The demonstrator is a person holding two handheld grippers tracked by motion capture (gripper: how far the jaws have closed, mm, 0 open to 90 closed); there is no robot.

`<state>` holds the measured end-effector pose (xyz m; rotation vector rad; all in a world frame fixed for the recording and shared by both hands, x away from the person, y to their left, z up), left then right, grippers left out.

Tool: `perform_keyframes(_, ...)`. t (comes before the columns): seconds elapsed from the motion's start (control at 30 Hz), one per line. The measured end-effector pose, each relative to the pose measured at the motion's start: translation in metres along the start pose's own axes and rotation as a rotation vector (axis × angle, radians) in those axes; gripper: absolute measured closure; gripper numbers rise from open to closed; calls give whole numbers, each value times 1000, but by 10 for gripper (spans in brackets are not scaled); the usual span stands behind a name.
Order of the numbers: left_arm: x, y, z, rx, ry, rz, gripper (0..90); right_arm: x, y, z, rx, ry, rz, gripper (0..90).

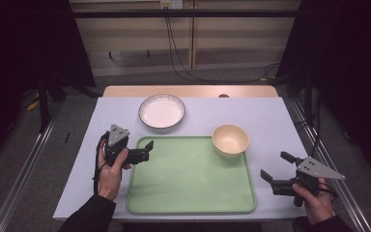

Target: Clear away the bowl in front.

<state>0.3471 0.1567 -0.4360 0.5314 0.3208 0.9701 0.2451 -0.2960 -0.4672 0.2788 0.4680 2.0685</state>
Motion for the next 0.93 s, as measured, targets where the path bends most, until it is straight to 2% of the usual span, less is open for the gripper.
perform_keyframes(0.1, 6, 11, -10, -4, 42, -16, 17, 0, 1, 0, 1, 7, -2, 8)
perform_keyframes(0.2, 17, 24, -22, -8, 18, 47, 17, 0, 2, -1, 5, 8, -1, 8)
perform_keyframes(0.23, 20, 28, -26, -8, 21, 47, 15, 0, 1, -1, 7, 3, 1, 8)
perform_keyframes(0.27, 23, 31, -30, -6, 41, 51, 12, 0, 1, -1, 5, 3, -2, 8)
perform_keyframes(0.3, 24, 35, -33, -2, 24, 72, 12, 0, 1, -1, 4, 6, -3, 8)
perform_keyframes(0.33, 23, 39, -36, -17, -2, 76, 17, 0, 0, -1, 6, 4, -6, 8)
perform_keyframes(0.4, 22, 44, -41, -34, 11, 70, 10, 0, 0, 0, 6, -2, -9, 8)
perform_keyframes(0.43, 22, 47, -44, -26, 5, 73, 12, -1, 0, 0, 11, -1, -10, 9)
perform_keyframes(0.53, 21, 55, -55, -35, 54, 62, 15, -1, 0, -1, 8, 2, -13, 8)
perform_keyframes(0.6, 20, 62, -60, -41, 76, 70, 19, -1, 1, -1, 10, 7, -8, 8)
perform_keyframes(0.73, 16, 77, -68, -49, 55, 75, 20, -1, 1, -1, 10, 9, -14, 8)
perform_keyframes(0.8, 15, 81, -72, -55, 49, 91, 20, -1, 0, -1, 15, 7, -12, 8)
perform_keyframes(0.87, 14, 83, -74, -61, 50, 61, 17, -2, 0, -1, 13, 8, -13, 8)
perform_keyframes(0.9, 15, 85, -73, -69, 43, 91, 17, -2, 0, -1, 13, 7, -15, 7)
perform_keyframes(0.93, 14, 85, -73, -71, 41, 83, 19, -2, -1, 0, 14, 12, -14, 8)
Point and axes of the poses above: each handheld gripper's, and its own axes: y roughly backward along the jaws, z roughly out of its top, x roughly to its left, the point moved 5 cm from there along -y, roughly forward along the jaws, and after that the axes turned 9 degrees about x, right-handed, at the moved point
